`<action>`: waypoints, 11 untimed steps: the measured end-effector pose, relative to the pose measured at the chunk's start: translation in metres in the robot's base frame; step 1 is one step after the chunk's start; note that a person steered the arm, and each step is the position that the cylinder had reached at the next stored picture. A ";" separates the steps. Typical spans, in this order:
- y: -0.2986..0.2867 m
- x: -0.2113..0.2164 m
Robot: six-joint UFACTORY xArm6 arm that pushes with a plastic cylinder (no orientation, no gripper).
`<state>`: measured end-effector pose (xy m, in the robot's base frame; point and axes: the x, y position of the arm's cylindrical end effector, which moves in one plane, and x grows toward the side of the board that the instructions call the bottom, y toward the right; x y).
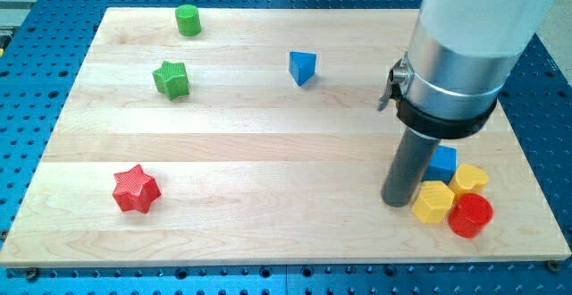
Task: Push the red star towards the group of blocks
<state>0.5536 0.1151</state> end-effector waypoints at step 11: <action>-0.019 -0.020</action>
